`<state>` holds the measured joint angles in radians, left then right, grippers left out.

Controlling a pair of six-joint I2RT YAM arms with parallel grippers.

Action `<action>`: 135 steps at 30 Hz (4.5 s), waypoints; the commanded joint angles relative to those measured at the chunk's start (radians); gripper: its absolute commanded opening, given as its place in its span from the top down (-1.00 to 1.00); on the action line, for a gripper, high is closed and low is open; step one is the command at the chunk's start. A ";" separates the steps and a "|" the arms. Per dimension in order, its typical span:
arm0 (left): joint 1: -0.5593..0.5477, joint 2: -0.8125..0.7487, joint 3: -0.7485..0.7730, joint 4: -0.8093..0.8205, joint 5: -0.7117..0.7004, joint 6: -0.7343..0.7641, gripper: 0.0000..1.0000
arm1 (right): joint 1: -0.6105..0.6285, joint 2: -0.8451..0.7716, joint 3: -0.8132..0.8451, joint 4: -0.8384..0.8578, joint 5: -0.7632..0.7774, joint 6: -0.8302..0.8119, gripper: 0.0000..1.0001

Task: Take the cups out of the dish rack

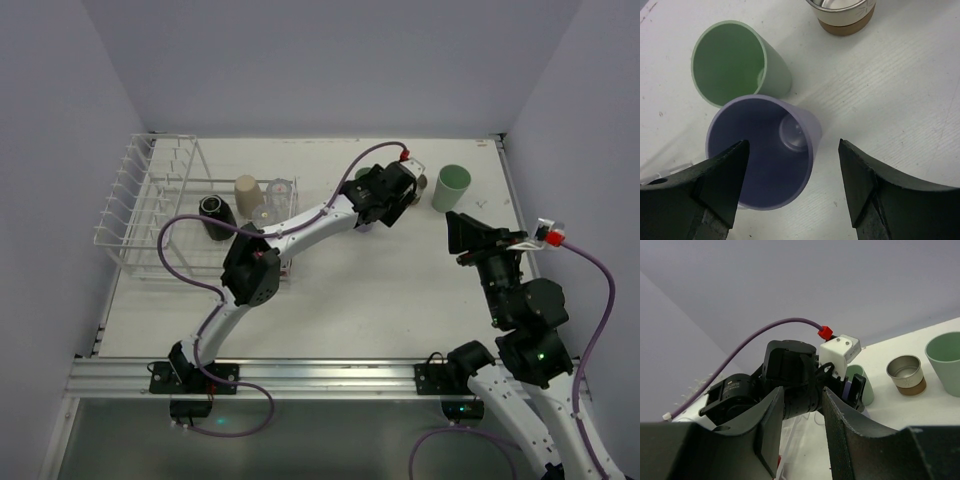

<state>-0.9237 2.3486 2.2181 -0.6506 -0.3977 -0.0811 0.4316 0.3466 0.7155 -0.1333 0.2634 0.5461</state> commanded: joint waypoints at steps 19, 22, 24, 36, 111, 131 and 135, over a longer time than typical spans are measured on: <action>0.005 -0.690 -0.512 0.377 -0.064 -0.106 -1.00 | -0.002 0.054 -0.013 0.064 -0.101 0.005 0.20; 0.019 -0.865 -0.744 0.423 -0.209 -0.154 -1.00 | -0.001 0.089 -0.008 0.064 -0.133 0.003 0.19; 0.058 -0.965 -0.842 0.419 -0.289 -0.206 -1.00 | -0.002 0.109 -0.002 0.064 -0.174 0.003 0.18; 0.335 -1.082 -1.247 0.474 -0.145 -0.348 -0.89 | -0.001 0.209 0.009 0.064 -0.251 -0.014 0.17; 0.404 -1.451 -1.528 1.223 0.758 -0.816 0.75 | 0.245 0.732 -0.001 0.897 -0.638 0.465 -0.25; 0.396 -1.465 -1.405 0.746 0.617 -0.500 -1.00 | 0.240 0.566 0.087 0.153 -0.379 0.005 1.00; 0.396 -1.473 -1.368 0.617 0.567 -0.393 -1.00 | 0.207 0.566 0.134 -0.070 -0.339 -0.080 1.00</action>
<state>-0.5266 0.8940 0.7918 0.1291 0.2420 -0.6197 0.6613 0.9340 0.7746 0.0395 -0.1635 0.6186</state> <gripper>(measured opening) 0.997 0.074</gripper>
